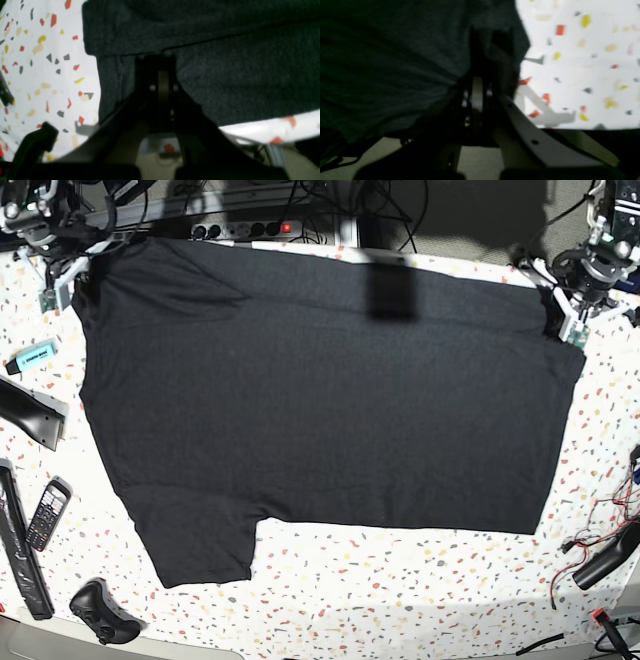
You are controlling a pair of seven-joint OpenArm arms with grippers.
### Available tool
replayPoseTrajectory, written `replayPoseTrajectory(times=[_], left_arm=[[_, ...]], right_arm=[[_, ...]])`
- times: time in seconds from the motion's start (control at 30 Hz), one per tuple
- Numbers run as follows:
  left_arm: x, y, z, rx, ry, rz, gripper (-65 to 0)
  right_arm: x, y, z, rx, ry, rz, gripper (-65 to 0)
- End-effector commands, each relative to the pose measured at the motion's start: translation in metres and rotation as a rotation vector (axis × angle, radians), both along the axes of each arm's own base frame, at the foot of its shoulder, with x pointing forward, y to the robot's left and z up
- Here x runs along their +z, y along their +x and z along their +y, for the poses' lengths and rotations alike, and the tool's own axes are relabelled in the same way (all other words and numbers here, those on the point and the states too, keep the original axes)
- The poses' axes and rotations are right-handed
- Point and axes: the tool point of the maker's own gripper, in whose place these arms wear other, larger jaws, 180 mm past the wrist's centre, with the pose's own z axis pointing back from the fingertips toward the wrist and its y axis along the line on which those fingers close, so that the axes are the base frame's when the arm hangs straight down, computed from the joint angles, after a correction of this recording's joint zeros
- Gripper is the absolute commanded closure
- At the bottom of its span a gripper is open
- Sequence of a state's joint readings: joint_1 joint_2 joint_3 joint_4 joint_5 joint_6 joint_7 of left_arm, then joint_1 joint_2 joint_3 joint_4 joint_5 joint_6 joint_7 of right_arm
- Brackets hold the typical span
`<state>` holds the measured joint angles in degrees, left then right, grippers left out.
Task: Fold the T-shirt properly
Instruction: 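Move both grippers to the shirt's side edges near the sleeves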
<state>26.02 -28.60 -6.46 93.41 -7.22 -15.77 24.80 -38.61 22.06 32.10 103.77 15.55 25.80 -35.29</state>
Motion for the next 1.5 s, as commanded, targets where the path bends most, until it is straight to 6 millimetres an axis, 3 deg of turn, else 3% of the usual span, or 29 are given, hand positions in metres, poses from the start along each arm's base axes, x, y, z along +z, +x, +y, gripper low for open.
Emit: replayPoseTrajectory(times=[0.0,0.2,0.37,0.4,0.53,0.67,0.93,1.17,1.33,1.47], left_arm=[[0.008,0.003,0.003,-0.014,0.021,-0.008,0.0],[0.046,0.03,0.003,-0.018,0.032,-0.131,-8.6],[0.081,0.06,0.024,0.032,0.063,-0.248,-15.9],[0.089,0.068,0.028,0.042,0.067,-0.274,-18.0],[0.121,0.102,0.024,0.052,0.005,-0.382,-20.9],[0.139,0.137,0.019,0.05,-0.108,-0.425,-20.9],[0.142,0.209,0.042,0.123,-0.318,-0.4,-20.9],[0.113,0.267,0.037,0.14,-0.384,-0.273,-20.9],[0.094,0.294,0.037,0.161,-0.359,-0.204,-20.9],[0.089,0.305,0.033,0.196,-0.401,-0.187,-20.9]], right_arm=[[0.016,0.012,-0.001,0.028,-0.019,-0.048,0.0],[0.062,0.039,-0.001,0.071,-0.082,-0.166,0.0],[0.099,0.064,-0.016,0.038,-0.132,-0.289,0.0],[0.104,0.069,-0.018,0.03,-0.137,-0.311,-1.1],[0.122,0.091,-0.015,0.024,-0.107,-0.401,-17.9],[0.136,0.108,0.0,0.025,0.007,-0.491,-19.5],[0.129,0.109,0.004,0.01,0.059,-0.425,-19.5],[0.123,0.104,0.003,0.002,0.059,-0.382,-19.5],[0.118,0.101,0.003,-0.004,0.061,-0.355,-19.5],[0.117,0.1,0.003,-0.005,0.061,-0.348,-19.5]])
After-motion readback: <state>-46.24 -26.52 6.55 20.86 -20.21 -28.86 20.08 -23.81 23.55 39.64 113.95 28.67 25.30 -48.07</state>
